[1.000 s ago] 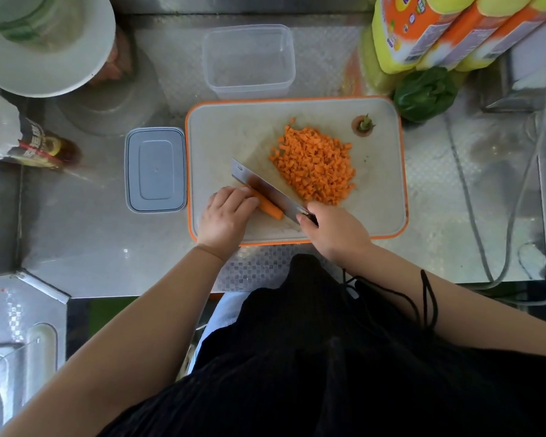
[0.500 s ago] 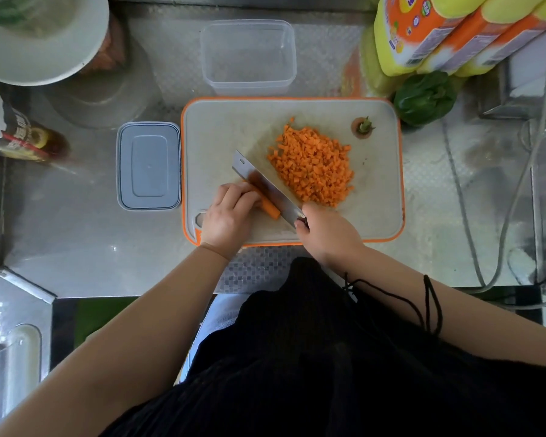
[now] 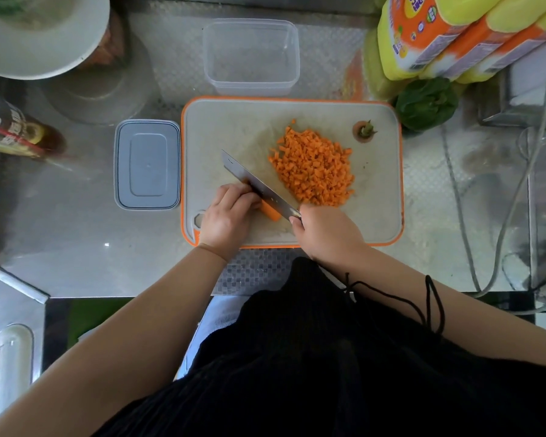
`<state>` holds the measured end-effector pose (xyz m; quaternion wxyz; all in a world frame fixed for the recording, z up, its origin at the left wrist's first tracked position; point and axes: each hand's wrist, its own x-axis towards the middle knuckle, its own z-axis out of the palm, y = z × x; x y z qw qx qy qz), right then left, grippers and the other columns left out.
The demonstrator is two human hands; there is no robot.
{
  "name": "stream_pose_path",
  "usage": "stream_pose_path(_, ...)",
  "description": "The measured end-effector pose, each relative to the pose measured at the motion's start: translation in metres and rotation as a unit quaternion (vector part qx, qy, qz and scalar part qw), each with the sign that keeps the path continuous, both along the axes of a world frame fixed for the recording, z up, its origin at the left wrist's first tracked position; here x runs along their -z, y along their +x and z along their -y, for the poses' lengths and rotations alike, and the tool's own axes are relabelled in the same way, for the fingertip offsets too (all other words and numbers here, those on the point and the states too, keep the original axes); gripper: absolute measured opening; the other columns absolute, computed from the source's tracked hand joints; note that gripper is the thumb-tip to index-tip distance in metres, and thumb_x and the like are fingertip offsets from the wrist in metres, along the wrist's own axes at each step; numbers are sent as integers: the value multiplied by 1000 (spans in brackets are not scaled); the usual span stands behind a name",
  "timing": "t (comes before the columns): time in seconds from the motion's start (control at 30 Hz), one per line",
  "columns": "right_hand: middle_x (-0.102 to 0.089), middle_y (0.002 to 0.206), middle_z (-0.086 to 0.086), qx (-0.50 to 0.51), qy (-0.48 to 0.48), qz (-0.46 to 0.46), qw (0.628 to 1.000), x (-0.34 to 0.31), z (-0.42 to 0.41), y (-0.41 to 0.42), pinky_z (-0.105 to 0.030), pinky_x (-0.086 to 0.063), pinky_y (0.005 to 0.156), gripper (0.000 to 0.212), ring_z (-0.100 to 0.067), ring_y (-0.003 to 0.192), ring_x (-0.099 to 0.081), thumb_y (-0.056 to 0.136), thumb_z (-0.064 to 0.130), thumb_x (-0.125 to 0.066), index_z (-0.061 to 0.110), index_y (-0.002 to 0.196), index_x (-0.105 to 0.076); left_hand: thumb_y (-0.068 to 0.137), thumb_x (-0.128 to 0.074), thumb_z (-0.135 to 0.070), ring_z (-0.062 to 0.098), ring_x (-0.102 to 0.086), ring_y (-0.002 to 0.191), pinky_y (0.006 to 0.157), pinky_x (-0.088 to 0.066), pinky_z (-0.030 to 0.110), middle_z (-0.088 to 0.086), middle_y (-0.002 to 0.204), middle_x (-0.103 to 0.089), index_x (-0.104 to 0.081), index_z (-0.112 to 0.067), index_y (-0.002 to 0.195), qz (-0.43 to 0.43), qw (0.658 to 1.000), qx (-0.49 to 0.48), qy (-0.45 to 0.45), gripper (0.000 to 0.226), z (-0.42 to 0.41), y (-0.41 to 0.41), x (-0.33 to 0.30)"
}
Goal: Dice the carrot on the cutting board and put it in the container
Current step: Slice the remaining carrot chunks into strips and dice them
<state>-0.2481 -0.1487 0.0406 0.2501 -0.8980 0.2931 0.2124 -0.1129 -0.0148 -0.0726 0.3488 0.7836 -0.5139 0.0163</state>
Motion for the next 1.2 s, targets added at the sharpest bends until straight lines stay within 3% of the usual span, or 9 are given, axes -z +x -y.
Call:
stream_pose_path(0.17, -40, 63, 0, -8, 8, -28, 1000, -8, 1, 15, -30, -31, 50, 39, -17, 56, -41, 101, 23, -40, 21, 64, -29, 91, -58, -2, 28, -55, 95, 84, -50, 33, 14, 100, -65, -71, -2, 87, 1, 1000, -2, -13, 13, 2, 0, -3)
stream_pose_path(0.3, -46, 63, -3, -4, 9, -55, 998, -3, -2, 27, -33, -39, 52, 35, -22, 58, -48, 97, 11, -45, 16, 63, -38, 94, -56, -4, 29, -56, 95, 84, -51, 35, 13, 100, -65, -72, -3, 89, 4, 1000, 0, -9, 16, 2, 1, -1)
stream_pose_path(0.4, -47, 63, -3, -1, 10, -46, 999, 8, -6, 25, -32, -38, 51, 34, -26, 62, -53, 97, 13, -45, 13, 64, -39, 94, -56, -4, 30, -56, 95, 81, -52, 37, 12, 101, -65, -71, -3, 90, 0, 1000, 0, -5, 16, 1, 0, -1)
stream_pose_path(0.57, -47, 71, -3, 26, 16, -22, 999, 16, -9, 19, -34, -36, 57, 26, -25, 67, -48, 101, 29, -42, 10, 84, -49, 92, -54, -3, 29, -55, 98, 74, -55, 40, 13, 103, -65, -71, -5, 93, 4, 1000, 7, 11, 16, -2, -1, -3)
stream_pose_path(0.73, -44, 63, 1, 58, 60, -20, 996, 19, 7, 17, -28, -27, 46, 37, -20, 60, -46, 100, 35, -44, 17, 68, -38, 90, -56, 1, 30, -56, 99, 72, -54, 40, 12, 105, -65, -67, -7, 98, 15, 1000, 7, 14, 16, -4, -1, -2)
stream_pose_path(0.83, -46, 63, 0, 38, 36, 0, 999, 11, 6, 15, -30, -28, 46, 33, -22, 59, -48, 100, 35, -43, 12, 75, -44, 89, -55, 1, 28, -54, 99, 73, -52, 35, 9, 108, -59, -67, -5, 97, 20, 1000, 1, 17, 16, -4, -2, -4)
stream_pose_path(0.93, -42, 60, 1, 11, 20, 11, 1000, 2, 2, 9, -30, -24, 44, 38, -17, 52, -41, 101, 34, -42, 17, 66, -35, 88, -54, -2, 28, -52, 100, 74, -47, 34, 6, 110, -50, -60, -8, 102, 25, 1000, 7, 11, 16, -4, -2, -3)
stream_pose_path(1.2, -41, 61, 1, -2, 16, -32, 999, -6, 2, 2, -27, -23, 46, 38, -12, 52, -38, 101, 32, -40, 18, 66, -34, 89, -54, 1, 29, -52, 101, 80, -47, 33, 11, 108, -56, -66, -3, 98, 20, 1000, 0, 18, 16, -4, -3, -5)
